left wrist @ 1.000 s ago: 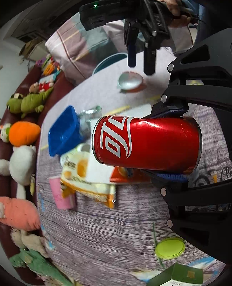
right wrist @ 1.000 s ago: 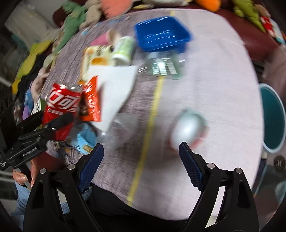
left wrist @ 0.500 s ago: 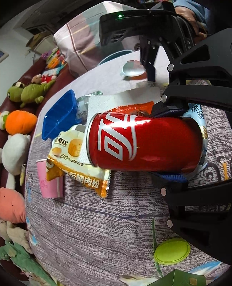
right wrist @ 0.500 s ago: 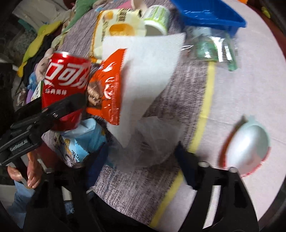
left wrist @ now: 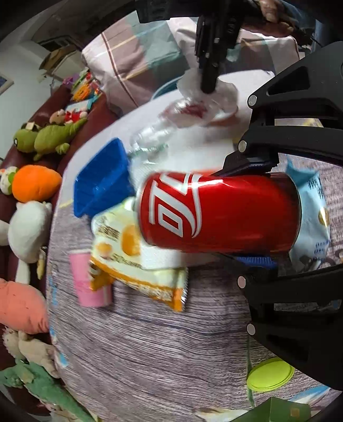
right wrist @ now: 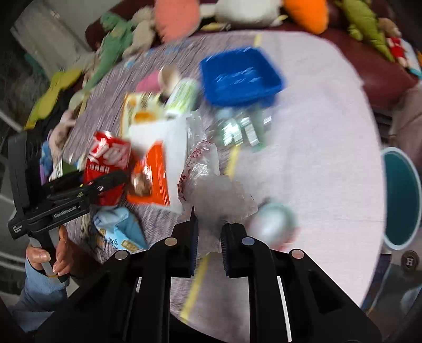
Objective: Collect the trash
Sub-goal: 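Lift the cola can with the left tool while the right tool grasps the clear plastic bag, then drop the cola can and plastic bag into the teal bin, opening both tools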
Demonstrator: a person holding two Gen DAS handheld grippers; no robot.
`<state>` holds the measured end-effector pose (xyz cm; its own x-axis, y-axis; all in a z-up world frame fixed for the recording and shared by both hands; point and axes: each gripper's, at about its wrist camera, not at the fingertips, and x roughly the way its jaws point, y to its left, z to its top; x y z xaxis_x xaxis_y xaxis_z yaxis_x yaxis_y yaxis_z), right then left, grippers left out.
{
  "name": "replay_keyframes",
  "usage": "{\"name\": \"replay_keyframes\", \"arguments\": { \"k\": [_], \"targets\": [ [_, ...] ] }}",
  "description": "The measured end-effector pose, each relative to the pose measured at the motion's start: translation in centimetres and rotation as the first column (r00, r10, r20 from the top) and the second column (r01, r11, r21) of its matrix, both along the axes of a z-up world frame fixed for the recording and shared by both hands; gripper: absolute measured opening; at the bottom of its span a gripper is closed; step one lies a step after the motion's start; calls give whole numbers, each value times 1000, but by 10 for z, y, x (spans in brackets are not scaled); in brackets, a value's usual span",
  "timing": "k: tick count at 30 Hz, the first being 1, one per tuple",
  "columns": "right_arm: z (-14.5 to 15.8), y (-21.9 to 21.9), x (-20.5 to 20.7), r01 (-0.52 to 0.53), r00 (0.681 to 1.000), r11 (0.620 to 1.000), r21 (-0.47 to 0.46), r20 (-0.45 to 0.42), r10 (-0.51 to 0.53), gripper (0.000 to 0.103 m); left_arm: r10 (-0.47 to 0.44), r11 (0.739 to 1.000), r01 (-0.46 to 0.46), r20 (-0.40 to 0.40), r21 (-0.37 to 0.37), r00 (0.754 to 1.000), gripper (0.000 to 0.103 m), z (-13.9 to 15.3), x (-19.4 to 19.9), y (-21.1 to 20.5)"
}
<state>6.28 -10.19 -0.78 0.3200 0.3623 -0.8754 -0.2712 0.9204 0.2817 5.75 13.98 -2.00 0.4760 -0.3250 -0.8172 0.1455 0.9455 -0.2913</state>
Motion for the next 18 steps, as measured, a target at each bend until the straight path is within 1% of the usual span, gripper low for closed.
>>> {"name": "replay_keyframes", "arguments": {
  "k": [4, 6, 11, 15, 18],
  "targets": [
    [15, -39, 5, 92, 995, 996, 14, 35, -93, 14, -33, 999, 33, 37, 12, 999, 48, 20, 2, -19],
    [18, -52, 6, 119, 992, 992, 29, 39, -120, 14, -51, 999, 50, 52, 18, 997, 48, 27, 3, -31],
    [25, -100, 4, 199, 977, 978, 70, 62, -203, 14, -110, 994, 109, 62, 20, 992, 48, 41, 13, -73],
    [28, -143, 1, 269, 958, 959, 93, 71, -276, 14, -196, 980, 194, 60, 43, 979, 48, 46, 23, -129],
    [27, -183, -1, 338, 935, 935, 111, 71, -346, 15, -248, 968, 245, 50, 56, 968, 48, 45, 32, -168]
  ]
}}
